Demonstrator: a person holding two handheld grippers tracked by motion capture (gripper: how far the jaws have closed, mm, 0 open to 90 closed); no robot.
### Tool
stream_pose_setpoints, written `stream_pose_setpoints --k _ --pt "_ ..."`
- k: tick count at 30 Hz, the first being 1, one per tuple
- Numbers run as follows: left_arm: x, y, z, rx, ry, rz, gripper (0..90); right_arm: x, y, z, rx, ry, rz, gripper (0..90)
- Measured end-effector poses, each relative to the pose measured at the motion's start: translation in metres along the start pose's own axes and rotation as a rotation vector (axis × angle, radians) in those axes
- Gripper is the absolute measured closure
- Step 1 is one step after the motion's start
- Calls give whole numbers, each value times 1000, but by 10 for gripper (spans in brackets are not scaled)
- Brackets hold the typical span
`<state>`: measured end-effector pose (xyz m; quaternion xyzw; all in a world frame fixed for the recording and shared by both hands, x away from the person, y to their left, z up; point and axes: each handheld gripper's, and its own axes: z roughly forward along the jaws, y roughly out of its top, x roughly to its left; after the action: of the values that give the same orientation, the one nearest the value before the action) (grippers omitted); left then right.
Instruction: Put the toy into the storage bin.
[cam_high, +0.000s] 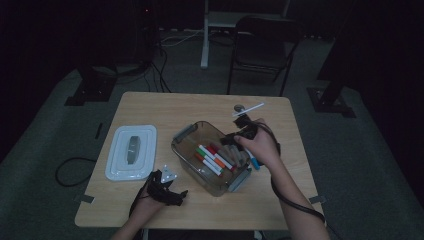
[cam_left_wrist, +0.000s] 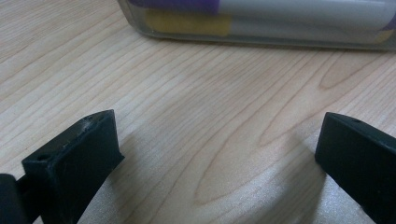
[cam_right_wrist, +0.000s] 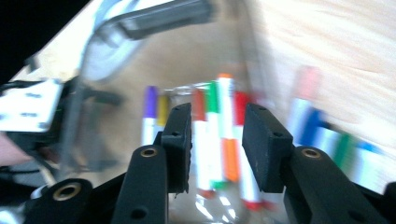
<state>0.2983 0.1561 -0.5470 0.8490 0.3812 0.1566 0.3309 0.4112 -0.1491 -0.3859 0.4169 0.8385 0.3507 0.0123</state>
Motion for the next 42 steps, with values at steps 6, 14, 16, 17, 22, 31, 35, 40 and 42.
stream_pose_setpoints --k 6,14,16,17,22,31,35,40,42 --pt "0 0 0 -1 1 0 6 -49 -22 -17 -27 -72 110 593" --pt "0 0 0 1 -1 1 6 -104 -64 22 61 -119 207 586" --pt "0 0 0 1 -1 1 6 -110 -72 34 88 -123 222 590" --pt "0 0 0 1 -1 1 6 -112 -74 39 102 -126 228 590" --pt "0 0 0 1 -1 1 6 -113 -81 55 145 -143 222 623" --pt "0 0 0 1 -1 1 6 -112 -82 64 174 -202 212 708" --pt "0 0 0 1 -1 1 6 -111 -81 65 174 -255 215 768" --pt "0 0 0 1 -1 1 6 -113 -80 56 132 -212 285 769" --pt "0 0 0 1 -1 1 6 -111 -77 49 127 -210 285 768"
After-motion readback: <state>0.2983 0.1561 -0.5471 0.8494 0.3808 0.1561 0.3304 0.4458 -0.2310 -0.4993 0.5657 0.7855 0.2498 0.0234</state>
